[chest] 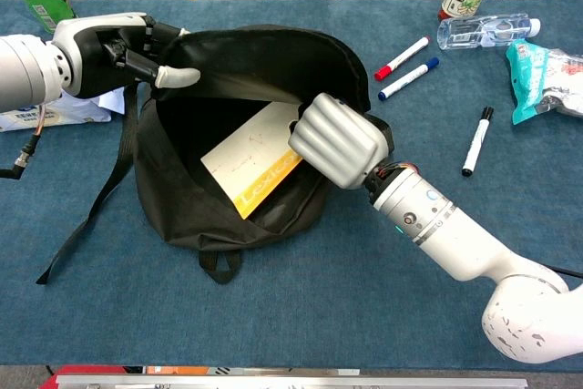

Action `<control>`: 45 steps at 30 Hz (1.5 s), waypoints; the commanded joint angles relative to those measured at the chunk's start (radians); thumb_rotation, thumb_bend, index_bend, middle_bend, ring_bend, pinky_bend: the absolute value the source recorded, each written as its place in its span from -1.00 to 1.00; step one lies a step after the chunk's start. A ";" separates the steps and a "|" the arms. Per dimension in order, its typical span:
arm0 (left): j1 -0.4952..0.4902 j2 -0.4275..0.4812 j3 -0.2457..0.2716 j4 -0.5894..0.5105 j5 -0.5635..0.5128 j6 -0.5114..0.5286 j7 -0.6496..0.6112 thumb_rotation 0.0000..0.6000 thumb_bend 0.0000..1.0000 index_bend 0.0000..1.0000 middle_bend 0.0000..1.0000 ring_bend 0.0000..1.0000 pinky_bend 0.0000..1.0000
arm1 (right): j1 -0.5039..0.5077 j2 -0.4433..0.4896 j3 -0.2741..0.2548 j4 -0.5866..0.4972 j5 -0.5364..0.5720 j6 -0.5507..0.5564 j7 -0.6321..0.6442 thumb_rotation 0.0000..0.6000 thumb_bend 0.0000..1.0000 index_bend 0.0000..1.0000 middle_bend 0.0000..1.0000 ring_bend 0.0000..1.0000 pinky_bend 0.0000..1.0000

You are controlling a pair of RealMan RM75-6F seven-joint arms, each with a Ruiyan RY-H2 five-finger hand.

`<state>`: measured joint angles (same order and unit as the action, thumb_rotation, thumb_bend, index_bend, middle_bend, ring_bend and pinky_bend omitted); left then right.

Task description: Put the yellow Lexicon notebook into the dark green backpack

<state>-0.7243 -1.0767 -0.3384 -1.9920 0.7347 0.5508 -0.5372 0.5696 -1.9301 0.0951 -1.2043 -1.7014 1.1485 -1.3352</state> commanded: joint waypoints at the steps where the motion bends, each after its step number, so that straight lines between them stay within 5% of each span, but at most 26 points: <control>1: 0.002 0.003 0.000 -0.001 0.000 -0.003 -0.005 1.00 -0.24 0.19 -0.29 -0.43 -0.70 | -0.005 -0.006 0.013 0.025 0.025 -0.001 -0.033 1.00 -0.03 1.00 0.87 0.77 0.84; 16: 0.006 0.022 0.004 -0.017 0.007 -0.021 -0.014 1.00 -0.24 0.19 -0.31 -0.43 -0.70 | 0.059 -0.047 0.022 0.096 0.005 0.024 0.184 1.00 -0.04 1.00 0.85 0.76 0.85; 28: 0.005 0.034 0.013 -0.033 0.011 -0.018 -0.009 1.00 -0.24 0.18 -0.32 -0.43 -0.70 | 0.058 -0.041 0.024 0.083 0.071 -0.023 0.177 1.00 -0.05 0.97 0.61 0.52 0.68; 32: 0.004 0.036 0.014 -0.028 0.008 -0.015 -0.010 1.00 -0.25 0.17 -0.32 -0.43 -0.70 | 0.052 -0.025 0.031 0.048 0.108 -0.042 0.153 1.00 -0.23 0.61 0.42 0.34 0.53; 37: 0.002 0.036 0.016 -0.025 0.007 -0.017 -0.010 1.00 -0.25 0.16 -0.34 -0.44 -0.70 | 0.048 0.004 0.036 -0.007 0.141 -0.053 0.131 1.00 -0.89 0.07 0.15 0.09 0.33; 45: -0.001 0.037 0.017 -0.018 0.007 -0.024 -0.013 1.00 -0.25 0.15 -0.35 -0.45 -0.70 | 0.046 0.051 0.034 -0.085 0.165 -0.052 0.153 1.00 -1.00 -0.19 0.00 -0.05 0.27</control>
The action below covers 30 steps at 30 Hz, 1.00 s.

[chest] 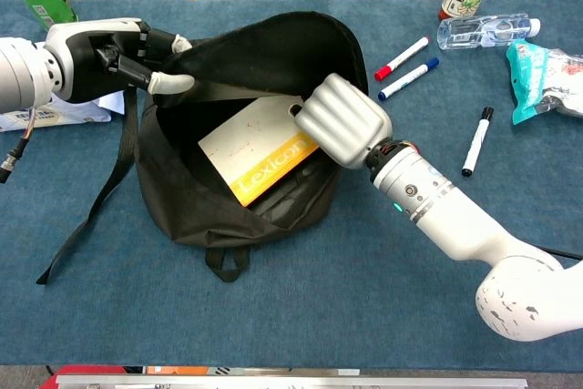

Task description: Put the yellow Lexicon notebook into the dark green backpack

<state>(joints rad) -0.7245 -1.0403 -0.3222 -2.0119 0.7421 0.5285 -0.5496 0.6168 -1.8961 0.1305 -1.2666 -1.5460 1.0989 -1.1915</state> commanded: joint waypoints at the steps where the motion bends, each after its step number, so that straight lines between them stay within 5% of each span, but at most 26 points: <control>1: 0.000 0.001 0.000 0.003 0.000 -0.004 -0.002 1.00 -0.25 0.15 -0.36 -0.45 -0.70 | -0.003 0.026 -0.002 -0.039 0.019 -0.007 0.019 1.00 -1.00 -0.20 0.00 -0.05 0.27; 11: 0.007 0.009 -0.003 0.015 0.010 -0.018 -0.016 1.00 -0.25 0.13 -0.37 -0.46 -0.70 | -0.006 0.138 -0.027 -0.211 0.057 -0.050 0.163 1.00 -1.00 -0.23 0.00 -0.07 0.26; 17: 0.009 0.013 0.009 0.023 0.031 -0.040 -0.008 1.00 -0.25 0.08 -0.38 -0.49 -0.70 | -0.026 0.262 -0.090 -0.343 -0.002 -0.029 0.269 1.00 -1.00 -0.03 0.10 -0.06 0.26; 30: 0.038 0.031 0.059 0.024 0.237 -0.068 0.087 1.00 -0.26 -0.32 -0.59 -0.67 -0.70 | -0.140 0.613 -0.219 -0.563 -0.184 0.168 0.522 1.00 -1.00 0.27 0.28 0.10 0.32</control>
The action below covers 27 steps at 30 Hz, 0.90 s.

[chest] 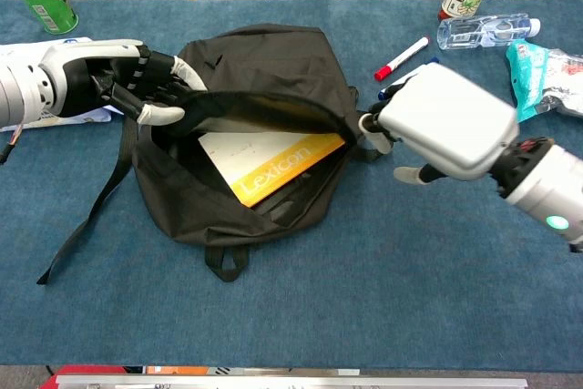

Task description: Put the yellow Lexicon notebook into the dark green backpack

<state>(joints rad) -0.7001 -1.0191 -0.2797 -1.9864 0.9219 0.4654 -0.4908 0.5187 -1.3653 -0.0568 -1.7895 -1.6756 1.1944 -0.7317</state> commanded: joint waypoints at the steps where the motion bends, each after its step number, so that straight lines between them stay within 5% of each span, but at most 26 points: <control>1: 0.018 0.012 0.020 -0.002 0.074 -0.001 0.035 1.00 -0.26 -0.34 -0.61 -0.69 -0.70 | -0.050 0.098 -0.032 -0.044 -0.060 0.087 0.076 1.00 -1.00 0.28 0.29 0.10 0.32; 9: 0.080 0.053 0.057 -0.011 0.241 0.082 0.095 1.00 -0.26 -0.51 -0.70 -0.76 -0.70 | -0.110 0.219 -0.010 -0.043 -0.004 0.153 0.163 1.00 -1.00 0.29 0.29 0.10 0.32; 19: 0.211 0.012 0.134 0.095 0.443 0.399 0.260 1.00 -0.26 -0.52 -0.67 -0.76 -0.70 | -0.156 0.314 0.025 0.023 0.169 0.112 0.314 1.00 -0.97 0.29 0.26 0.08 0.32; 27: 0.332 -0.023 0.195 0.201 0.502 0.636 0.386 1.00 -0.26 -0.52 -0.66 -0.76 -0.70 | -0.228 0.332 0.050 0.101 0.244 0.168 0.421 1.00 -0.81 0.36 0.32 0.13 0.36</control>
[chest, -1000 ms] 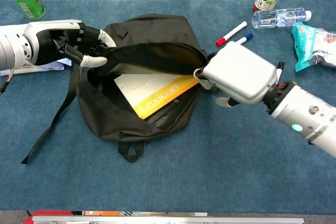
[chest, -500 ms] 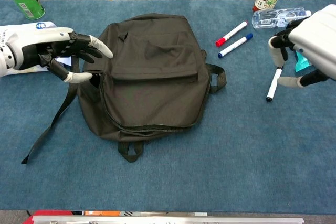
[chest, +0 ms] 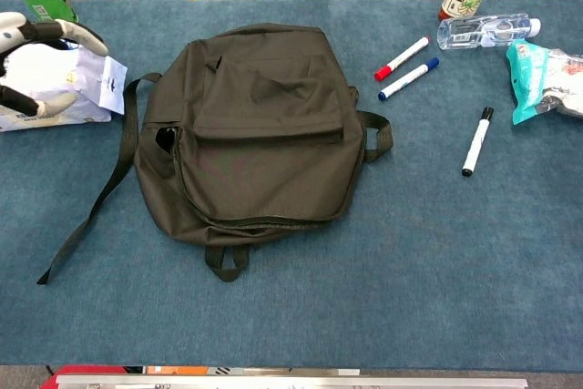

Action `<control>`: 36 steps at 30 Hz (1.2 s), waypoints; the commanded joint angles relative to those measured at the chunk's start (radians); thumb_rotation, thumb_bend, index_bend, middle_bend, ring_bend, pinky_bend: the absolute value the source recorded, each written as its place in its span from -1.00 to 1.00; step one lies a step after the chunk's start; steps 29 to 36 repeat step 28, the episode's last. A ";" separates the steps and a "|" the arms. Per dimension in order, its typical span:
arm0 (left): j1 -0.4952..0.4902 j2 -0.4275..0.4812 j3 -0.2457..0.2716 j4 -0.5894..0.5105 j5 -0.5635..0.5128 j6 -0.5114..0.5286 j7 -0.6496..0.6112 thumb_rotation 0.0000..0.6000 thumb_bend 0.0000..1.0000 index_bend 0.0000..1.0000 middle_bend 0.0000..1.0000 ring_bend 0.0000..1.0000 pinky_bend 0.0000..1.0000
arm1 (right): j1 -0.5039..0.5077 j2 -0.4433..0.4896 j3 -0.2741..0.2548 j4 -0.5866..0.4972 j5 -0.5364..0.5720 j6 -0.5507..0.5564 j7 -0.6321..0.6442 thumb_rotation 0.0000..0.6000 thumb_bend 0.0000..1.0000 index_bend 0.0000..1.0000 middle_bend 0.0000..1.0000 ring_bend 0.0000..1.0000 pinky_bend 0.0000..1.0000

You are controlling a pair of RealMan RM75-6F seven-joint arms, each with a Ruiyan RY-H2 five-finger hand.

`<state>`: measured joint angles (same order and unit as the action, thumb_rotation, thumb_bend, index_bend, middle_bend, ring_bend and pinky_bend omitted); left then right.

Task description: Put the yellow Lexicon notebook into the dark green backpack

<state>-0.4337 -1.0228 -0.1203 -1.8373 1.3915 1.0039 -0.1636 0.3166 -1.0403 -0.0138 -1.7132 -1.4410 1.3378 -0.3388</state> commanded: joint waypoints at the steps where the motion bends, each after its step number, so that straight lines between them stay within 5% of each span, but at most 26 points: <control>1: 0.081 -0.020 0.042 0.059 0.034 0.122 0.068 1.00 -0.26 -0.51 -0.66 -0.76 -0.70 | -0.035 0.009 0.007 0.032 0.008 0.033 0.039 1.00 -0.81 0.39 0.32 0.13 0.37; 19: 0.345 -0.089 0.120 0.139 0.066 0.507 0.127 1.00 -0.26 -0.46 -0.65 -0.74 -0.70 | -0.176 -0.031 0.018 0.124 -0.023 0.187 0.177 1.00 -0.81 0.55 0.44 0.25 0.37; 36: 0.385 -0.094 0.125 0.147 0.091 0.555 0.100 1.00 -0.26 -0.44 -0.64 -0.74 -0.70 | -0.176 -0.031 0.035 0.108 -0.042 0.176 0.164 1.00 -0.81 0.56 0.44 0.25 0.37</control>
